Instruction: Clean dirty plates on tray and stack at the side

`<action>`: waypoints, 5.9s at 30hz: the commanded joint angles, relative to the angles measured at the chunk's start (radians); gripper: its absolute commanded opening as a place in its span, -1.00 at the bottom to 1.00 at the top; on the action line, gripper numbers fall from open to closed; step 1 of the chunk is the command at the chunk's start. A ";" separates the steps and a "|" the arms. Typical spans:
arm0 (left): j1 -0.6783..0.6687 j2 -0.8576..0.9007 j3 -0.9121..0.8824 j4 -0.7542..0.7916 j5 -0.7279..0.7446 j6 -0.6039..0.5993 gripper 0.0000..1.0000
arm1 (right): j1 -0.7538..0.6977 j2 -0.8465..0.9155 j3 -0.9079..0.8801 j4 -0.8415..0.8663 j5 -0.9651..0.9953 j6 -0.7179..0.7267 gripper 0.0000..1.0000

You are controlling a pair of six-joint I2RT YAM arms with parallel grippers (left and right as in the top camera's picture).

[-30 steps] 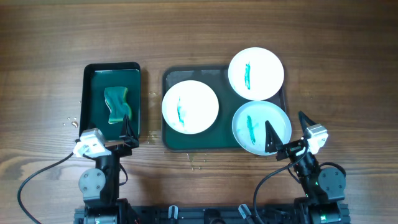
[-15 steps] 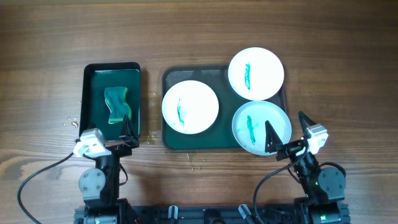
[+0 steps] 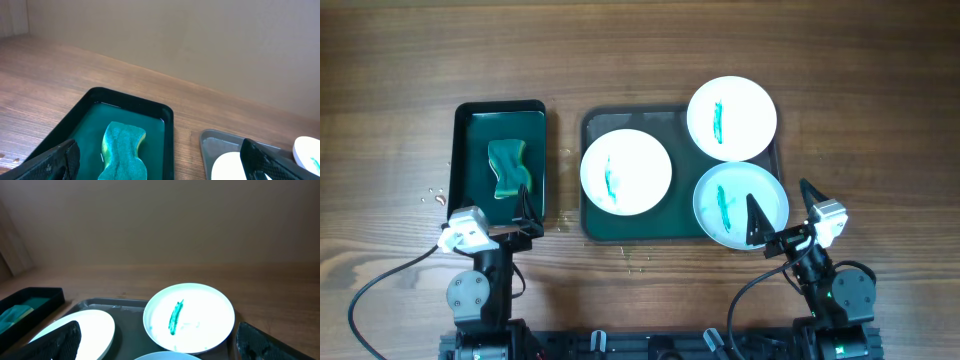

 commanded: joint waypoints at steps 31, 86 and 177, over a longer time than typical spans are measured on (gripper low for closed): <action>-0.005 -0.008 -0.003 -0.004 0.016 0.005 1.00 | 0.005 -0.008 -0.002 0.002 0.033 -0.015 1.00; -0.004 1.370 1.326 -1.024 0.072 -0.021 1.00 | 0.096 1.511 1.206 -0.768 -0.413 0.120 0.49; 0.062 1.941 1.344 -0.872 0.054 0.223 -0.92 | 0.418 1.927 1.195 -0.580 0.198 0.453 -0.88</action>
